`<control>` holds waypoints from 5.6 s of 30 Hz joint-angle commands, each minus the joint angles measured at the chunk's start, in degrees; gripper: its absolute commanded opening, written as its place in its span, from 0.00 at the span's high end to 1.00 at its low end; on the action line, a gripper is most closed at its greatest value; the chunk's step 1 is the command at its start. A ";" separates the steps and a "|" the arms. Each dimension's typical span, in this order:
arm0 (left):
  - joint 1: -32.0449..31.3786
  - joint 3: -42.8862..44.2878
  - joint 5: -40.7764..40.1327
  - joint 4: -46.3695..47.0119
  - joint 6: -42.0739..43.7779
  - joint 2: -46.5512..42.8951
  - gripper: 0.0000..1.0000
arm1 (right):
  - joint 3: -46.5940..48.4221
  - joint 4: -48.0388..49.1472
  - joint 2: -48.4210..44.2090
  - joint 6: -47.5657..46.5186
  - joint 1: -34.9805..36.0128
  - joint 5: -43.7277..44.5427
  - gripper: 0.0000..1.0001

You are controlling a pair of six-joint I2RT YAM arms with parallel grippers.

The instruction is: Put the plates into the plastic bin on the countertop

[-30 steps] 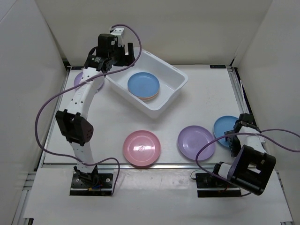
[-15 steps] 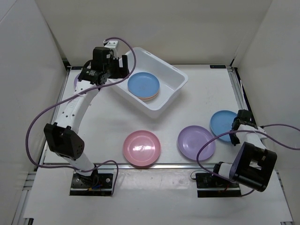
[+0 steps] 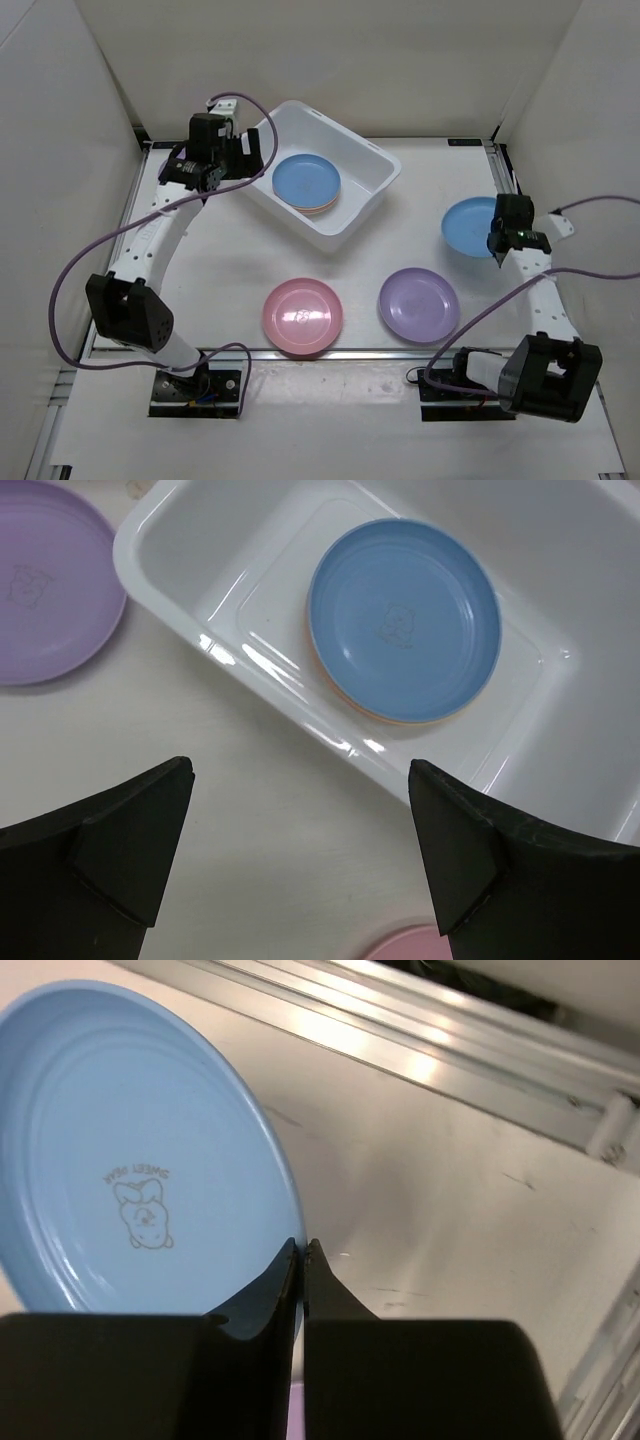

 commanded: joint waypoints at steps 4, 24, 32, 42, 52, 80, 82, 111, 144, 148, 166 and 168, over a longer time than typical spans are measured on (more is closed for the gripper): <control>1.86 -6.86 -0.60 0.13 -2.31 -6.87 0.00 | 13.77 10.03 3.54 -12.25 8.64 1.40 1.00; 1.69 -33.23 16.71 -7.07 -5.91 -19.44 0.00 | 57.78 26.42 49.30 -29.75 33.16 -31.31 1.00; 0.90 -35.08 17.42 -7.95 -7.23 -21.11 0.00 | 70.38 24.13 64.27 -25.80 34.31 -27.19 1.00; -0.24 -36.58 17.95 -8.31 -7.85 -21.03 0.01 | 69.42 21.40 65.43 -24.92 35.28 -24.01 0.37; -3.84 -40.97 17.33 -4.27 -9.78 -16.73 0.01 | 66.36 19.73 50.94 -30.19 34.84 -30.51 0.02; -14.48 -37.38 6.00 -11.17 -6.62 -5.63 0.90 | 32.07 15.42 10.94 -24.21 14.80 -19.71 0.01; -14.48 -34.40 3.28 -14.44 -4.96 -8.87 0.90 | 31.37 14.55 10.84 -24.04 14.10 -19.09 0.01; -4.47 29.49 0.46 -5.31 2.08 20.61 0.90 | 18.20 8.75 10.49 -25.18 2.05 -32.54 0.01; -1.83 44.99 11.53 -5.14 4.81 30.31 0.01 | -9.67 -4.72 -2.95 -13.59 0.30 -36.23 0.01; -2.09 38.67 14.78 -5.14 4.37 23.21 0.01 | -15.72 -1.03 -3.22 -10.68 0.30 -36.05 0.01; -0.25 -0.87 -3.49 -6.81 -0.02 -5.72 0.00 | -13.66 5.33 -0.85 -13.04 1.26 -35.54 1.00; 0.63 -2.56 -3.67 -6.64 -0.38 -7.57 0.00 | -10.85 4.01 -0.76 -14.63 1.26 -32.63 1.00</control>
